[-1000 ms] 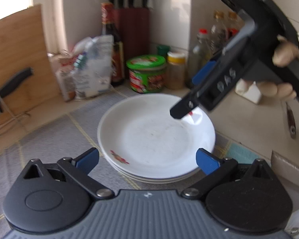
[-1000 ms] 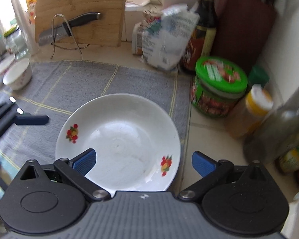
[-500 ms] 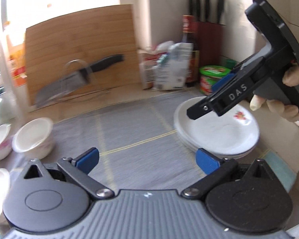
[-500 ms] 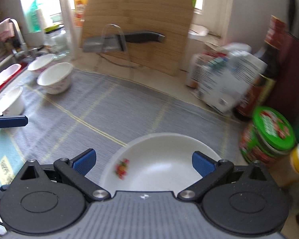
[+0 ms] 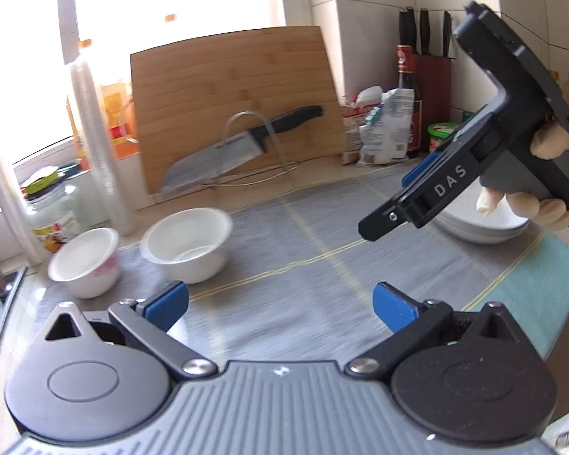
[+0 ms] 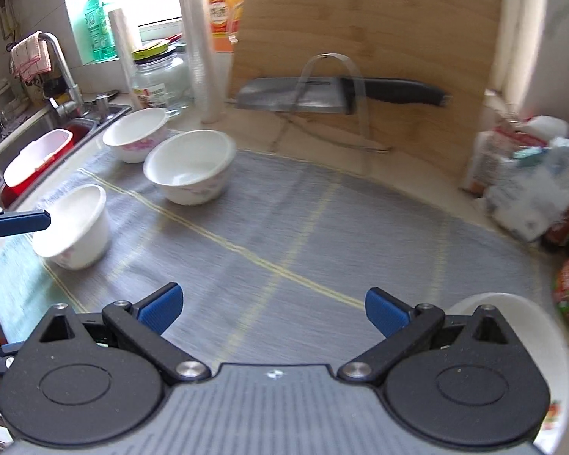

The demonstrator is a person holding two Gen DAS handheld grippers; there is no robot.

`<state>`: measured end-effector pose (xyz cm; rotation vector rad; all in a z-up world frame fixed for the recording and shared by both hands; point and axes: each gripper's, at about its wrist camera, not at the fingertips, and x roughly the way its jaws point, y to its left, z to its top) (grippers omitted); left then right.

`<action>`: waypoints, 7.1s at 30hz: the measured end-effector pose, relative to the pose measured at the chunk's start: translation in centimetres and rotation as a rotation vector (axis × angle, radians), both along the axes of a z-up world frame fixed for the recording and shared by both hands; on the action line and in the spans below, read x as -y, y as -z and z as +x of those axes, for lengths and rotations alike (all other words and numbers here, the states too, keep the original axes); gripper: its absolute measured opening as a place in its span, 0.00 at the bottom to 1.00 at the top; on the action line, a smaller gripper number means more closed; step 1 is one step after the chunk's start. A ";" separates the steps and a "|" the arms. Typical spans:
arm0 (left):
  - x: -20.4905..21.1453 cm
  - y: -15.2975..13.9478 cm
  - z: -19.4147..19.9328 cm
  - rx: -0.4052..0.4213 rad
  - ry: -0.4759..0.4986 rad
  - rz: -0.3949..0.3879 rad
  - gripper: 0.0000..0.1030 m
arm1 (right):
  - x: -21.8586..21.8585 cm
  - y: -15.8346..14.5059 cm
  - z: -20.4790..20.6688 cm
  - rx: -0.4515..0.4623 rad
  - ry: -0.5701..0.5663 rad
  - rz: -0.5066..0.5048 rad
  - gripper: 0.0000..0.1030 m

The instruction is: Organize plates and bowls

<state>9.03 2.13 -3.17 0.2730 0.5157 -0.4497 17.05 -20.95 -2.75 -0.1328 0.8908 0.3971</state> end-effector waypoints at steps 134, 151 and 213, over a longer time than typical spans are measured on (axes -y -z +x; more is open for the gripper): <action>1.7 7.1 4.8 -0.154 0.348 -0.057 0.99 | -3.0 4.0 0.4 -0.141 0.009 0.110 1.00; -7.7 2.5 5.9 -0.151 0.108 -0.094 0.99 | -5.4 1.7 0.1 0.046 0.022 0.014 1.00; -4.6 2.5 29.0 -0.408 0.314 -0.039 0.96 | -15.1 6.7 10.1 0.034 -0.093 -0.141 0.93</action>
